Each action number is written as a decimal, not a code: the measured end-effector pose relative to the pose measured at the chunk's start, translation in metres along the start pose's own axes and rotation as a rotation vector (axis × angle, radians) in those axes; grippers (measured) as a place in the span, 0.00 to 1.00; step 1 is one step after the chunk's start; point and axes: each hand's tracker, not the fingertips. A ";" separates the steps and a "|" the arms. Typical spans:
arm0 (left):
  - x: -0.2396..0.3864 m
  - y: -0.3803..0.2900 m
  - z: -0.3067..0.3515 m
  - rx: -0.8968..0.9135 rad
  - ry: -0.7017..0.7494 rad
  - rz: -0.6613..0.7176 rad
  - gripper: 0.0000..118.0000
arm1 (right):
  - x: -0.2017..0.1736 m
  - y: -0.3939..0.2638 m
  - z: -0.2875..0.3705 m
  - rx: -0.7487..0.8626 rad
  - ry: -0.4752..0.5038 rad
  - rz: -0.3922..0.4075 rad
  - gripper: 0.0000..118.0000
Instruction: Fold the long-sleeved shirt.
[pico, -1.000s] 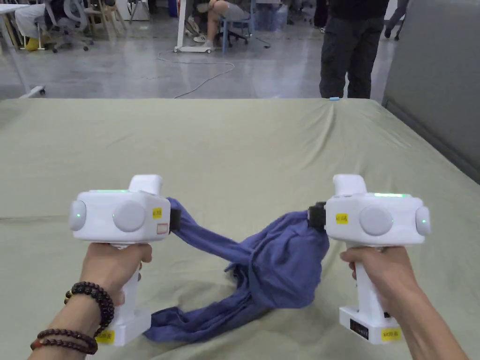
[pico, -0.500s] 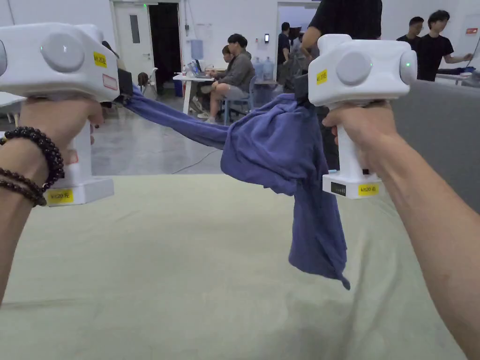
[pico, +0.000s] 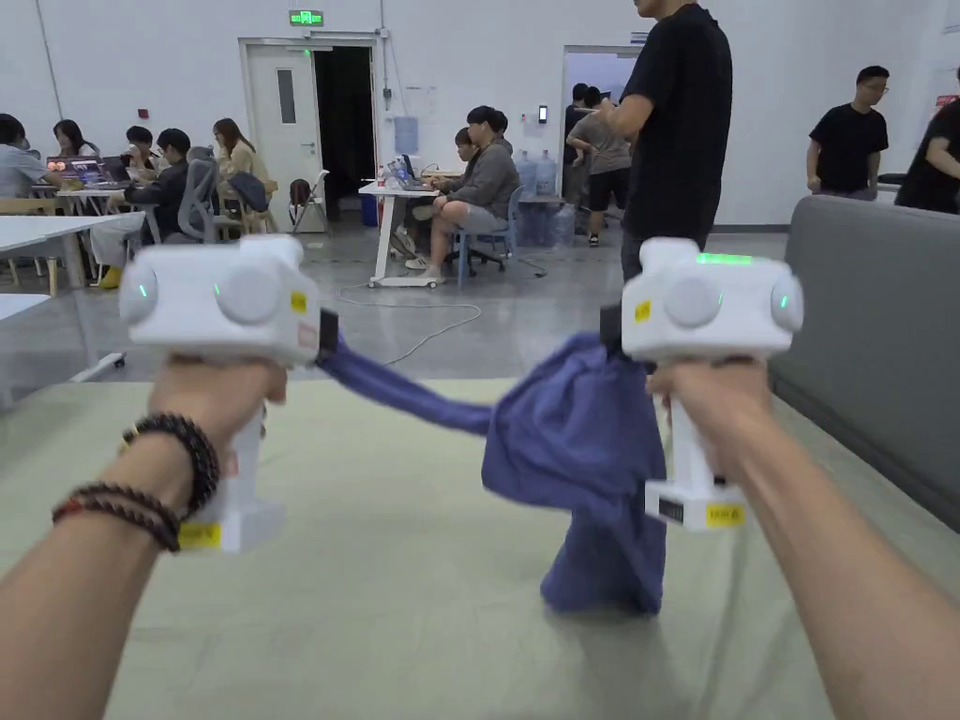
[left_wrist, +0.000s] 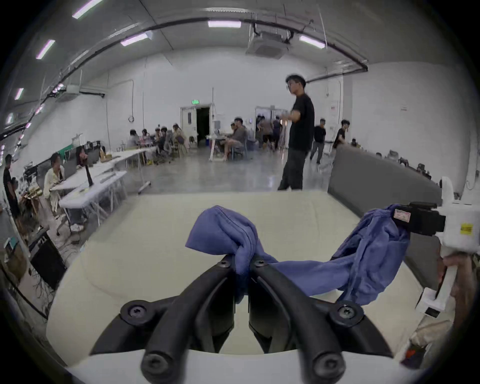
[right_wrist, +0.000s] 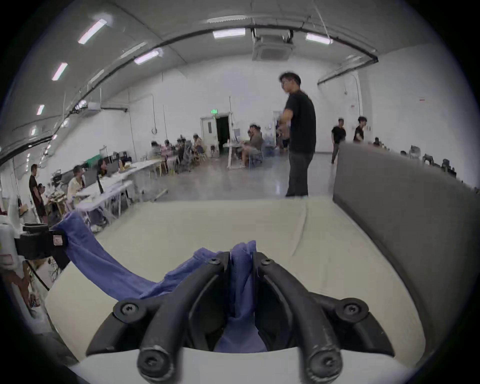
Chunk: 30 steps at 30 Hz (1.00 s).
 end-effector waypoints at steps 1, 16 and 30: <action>0.004 -0.019 -0.008 -0.024 0.001 -0.005 0.00 | 0.000 -0.020 -0.011 -0.030 -0.002 0.003 0.11; -0.010 -0.166 -0.006 -0.143 0.028 0.049 0.00 | 0.006 -0.157 0.014 -0.142 -0.052 0.002 0.11; -0.006 -0.371 0.049 -0.469 -0.005 0.102 0.01 | 0.007 -0.358 0.088 -0.468 -0.044 0.059 0.11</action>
